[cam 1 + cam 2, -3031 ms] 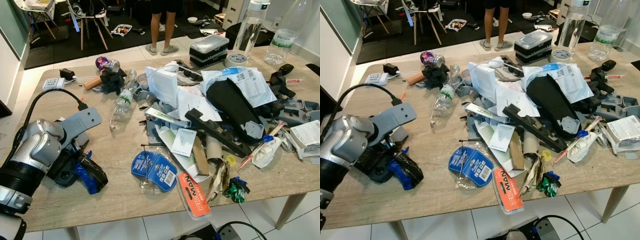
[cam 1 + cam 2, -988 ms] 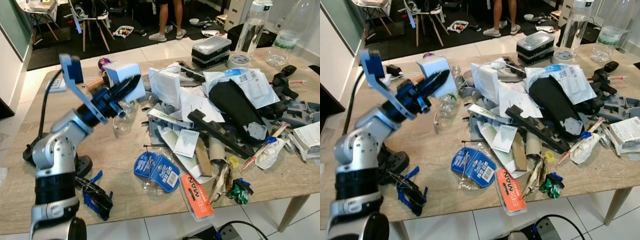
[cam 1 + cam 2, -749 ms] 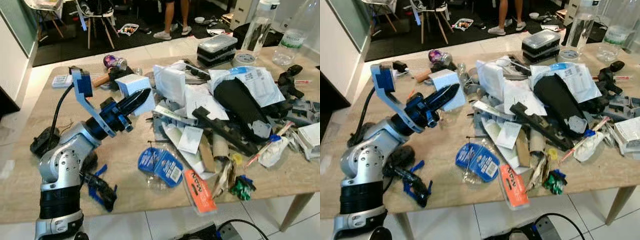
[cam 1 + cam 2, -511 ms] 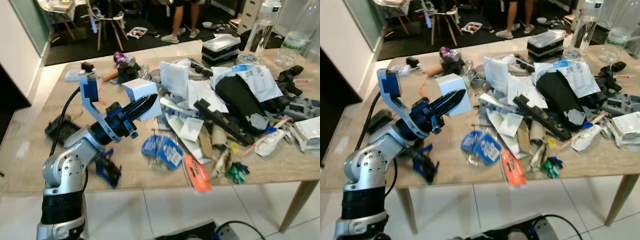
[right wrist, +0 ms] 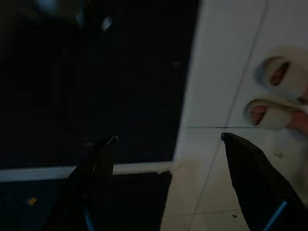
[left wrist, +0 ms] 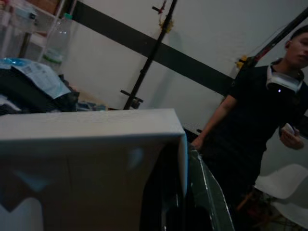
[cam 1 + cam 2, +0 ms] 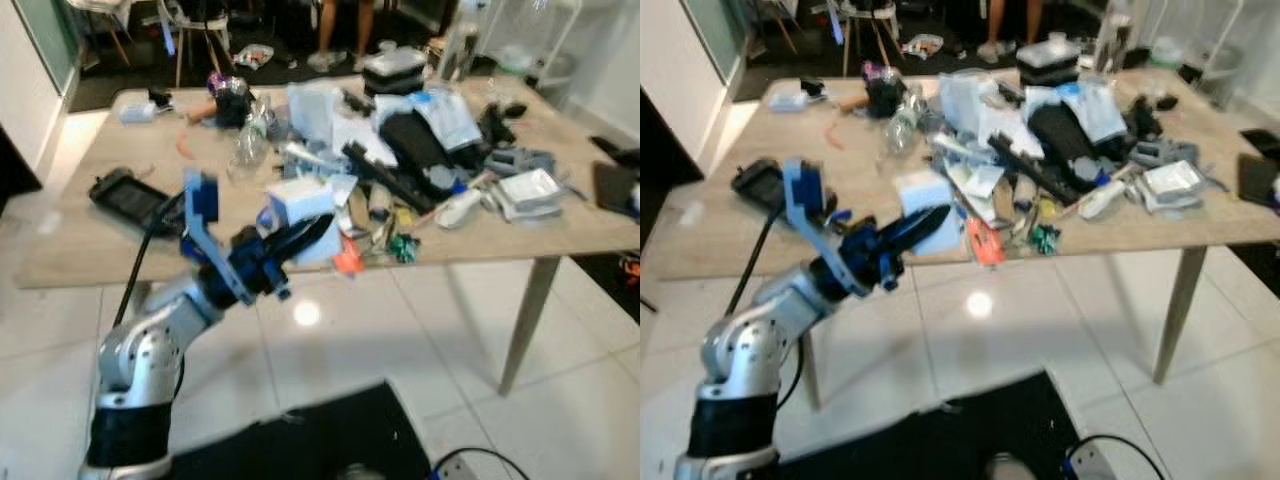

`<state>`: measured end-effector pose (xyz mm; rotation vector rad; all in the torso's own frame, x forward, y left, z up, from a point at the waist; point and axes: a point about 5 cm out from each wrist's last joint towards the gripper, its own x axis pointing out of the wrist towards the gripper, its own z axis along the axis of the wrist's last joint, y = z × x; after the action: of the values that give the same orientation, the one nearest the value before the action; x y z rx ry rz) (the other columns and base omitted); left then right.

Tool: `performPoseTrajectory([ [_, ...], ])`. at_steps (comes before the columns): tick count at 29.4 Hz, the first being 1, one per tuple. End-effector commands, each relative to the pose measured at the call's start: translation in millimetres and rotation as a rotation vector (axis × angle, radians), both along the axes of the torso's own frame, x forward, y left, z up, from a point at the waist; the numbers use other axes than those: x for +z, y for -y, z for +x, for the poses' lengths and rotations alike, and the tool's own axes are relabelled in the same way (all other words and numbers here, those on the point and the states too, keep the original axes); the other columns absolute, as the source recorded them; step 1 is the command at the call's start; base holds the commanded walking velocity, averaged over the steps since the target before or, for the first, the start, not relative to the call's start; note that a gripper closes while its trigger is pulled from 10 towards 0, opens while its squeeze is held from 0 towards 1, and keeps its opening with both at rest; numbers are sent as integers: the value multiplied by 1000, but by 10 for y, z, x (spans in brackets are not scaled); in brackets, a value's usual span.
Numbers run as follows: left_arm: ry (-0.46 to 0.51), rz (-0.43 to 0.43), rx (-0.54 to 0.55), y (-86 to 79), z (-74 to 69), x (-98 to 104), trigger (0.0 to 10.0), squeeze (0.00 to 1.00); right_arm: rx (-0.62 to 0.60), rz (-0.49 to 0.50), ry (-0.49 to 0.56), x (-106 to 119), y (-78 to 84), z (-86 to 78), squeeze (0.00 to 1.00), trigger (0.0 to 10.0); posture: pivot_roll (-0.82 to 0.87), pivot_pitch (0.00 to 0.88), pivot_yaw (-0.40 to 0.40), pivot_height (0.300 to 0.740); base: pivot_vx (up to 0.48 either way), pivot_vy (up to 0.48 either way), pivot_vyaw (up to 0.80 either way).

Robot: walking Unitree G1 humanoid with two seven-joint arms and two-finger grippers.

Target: Picking trash to rubbish bin

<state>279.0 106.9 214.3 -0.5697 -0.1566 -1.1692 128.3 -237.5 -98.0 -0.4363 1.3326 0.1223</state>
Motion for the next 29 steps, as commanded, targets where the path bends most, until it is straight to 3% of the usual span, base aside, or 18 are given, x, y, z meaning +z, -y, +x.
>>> performPoseTrajectory([
  [1,-15,34,-1,-9,-10,-74,10000,0,7,7,2,-1,-32,20,0,10000,39,89,75,740,-480,0,0],
  [9,-88,178,68,-160,61,-430,10000,0,10,8,3,-2,-39,24,0,10000,42,83,71,740,-480,0,0],
  [13,-142,301,120,-322,85,-701,10000,0,11,8,4,0,-42,31,0,10000,44,83,73,740,-480,0,0],
  [18,-281,566,269,-654,141,-1244,10000,0,10,13,5,-1,-45,31,0,10000,44,83,73,740,-59,0,0],
  [19,-281,566,269,-654,141,-1244,10000,0,10,13,5,-1,-45,31,0,10000,44,83,73,740,0,0,0],
  [20,-315,627,302,-725,136,-1367,10000,0,9,14,7,-1,-49,32,0,10000,54,84,73,740,0,0,0],
  [21,-402,756,365,-862,77,-1647,10000,0,9,17,10,-2,-53,35,0,10000,54,84,73,740,0,0,0],
  [23,-488,842,426,-971,-1,-1870,10000,0,6,22,14,-3,-60,35,0,10000,55,85,75,740,0,0,0],
  [25,-559,981,478,-1075,-125,-2096,10000,0,4,24,14,-4,-63,35,0,10000,55,85,75,740,0,0,0],
  [27,-577,1225,446,-1177,-359,-2364,10000,0,14,25,9,-4,-66,36,0,10000,57,88,76,740,0,0,0],
  [28,-590,1298,427,-1219,-461,-2458,10000,0,19,26,7,-4,-68,37,0,10000,57,88,76,740,0,0,-550],
  [29,-590,1298,427,-1219,-461,-2458,10000,0,19,26,7,-4,-68,37,0,10000,57,88,76,740,0,0,-550],
])
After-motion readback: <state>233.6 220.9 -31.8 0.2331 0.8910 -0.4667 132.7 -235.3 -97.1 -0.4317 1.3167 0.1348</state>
